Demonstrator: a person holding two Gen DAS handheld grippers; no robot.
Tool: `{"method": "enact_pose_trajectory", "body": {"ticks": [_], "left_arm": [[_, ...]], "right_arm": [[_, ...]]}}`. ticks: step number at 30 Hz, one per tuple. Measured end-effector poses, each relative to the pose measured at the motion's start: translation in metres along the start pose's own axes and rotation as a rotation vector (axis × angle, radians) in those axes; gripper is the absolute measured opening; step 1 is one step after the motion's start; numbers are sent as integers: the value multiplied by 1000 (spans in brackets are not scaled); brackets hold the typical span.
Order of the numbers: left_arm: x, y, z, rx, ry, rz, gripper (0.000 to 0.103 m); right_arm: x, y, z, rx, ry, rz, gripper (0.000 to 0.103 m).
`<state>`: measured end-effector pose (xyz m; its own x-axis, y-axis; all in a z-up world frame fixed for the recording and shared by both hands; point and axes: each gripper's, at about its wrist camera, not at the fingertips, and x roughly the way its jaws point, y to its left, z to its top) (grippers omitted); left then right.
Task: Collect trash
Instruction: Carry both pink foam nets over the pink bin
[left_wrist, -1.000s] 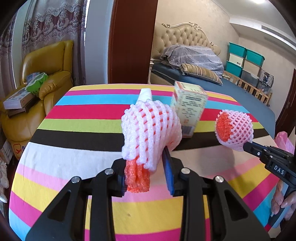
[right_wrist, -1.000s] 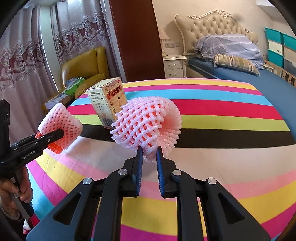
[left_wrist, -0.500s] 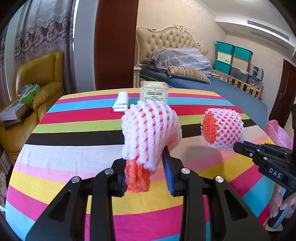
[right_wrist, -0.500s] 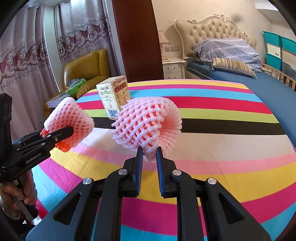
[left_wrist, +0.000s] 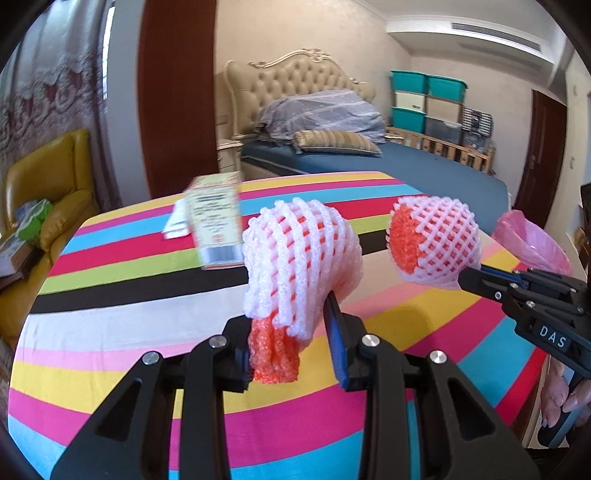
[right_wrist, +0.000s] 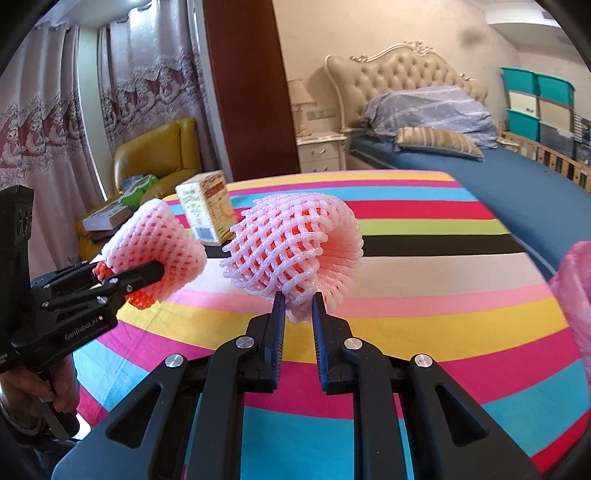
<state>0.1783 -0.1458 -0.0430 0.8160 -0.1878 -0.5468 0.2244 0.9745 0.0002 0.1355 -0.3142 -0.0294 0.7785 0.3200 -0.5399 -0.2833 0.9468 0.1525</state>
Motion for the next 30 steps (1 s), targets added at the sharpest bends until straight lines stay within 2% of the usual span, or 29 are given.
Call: {"method": "enact_pose_trajectory", "body": {"ticks": [10,19,30], "left_arm": [[9,-58,14,68,-8,-103,32],[25,-112,29,142,-5,-185,32],[48,-202,44,244,2,-328,32]], "right_arm": [[-29,-45,-8,78,-50,-75,16],[-57,-98,-14,167,-97,-185,16],[-100,-167,-32,249,-148,-337,16]]}}
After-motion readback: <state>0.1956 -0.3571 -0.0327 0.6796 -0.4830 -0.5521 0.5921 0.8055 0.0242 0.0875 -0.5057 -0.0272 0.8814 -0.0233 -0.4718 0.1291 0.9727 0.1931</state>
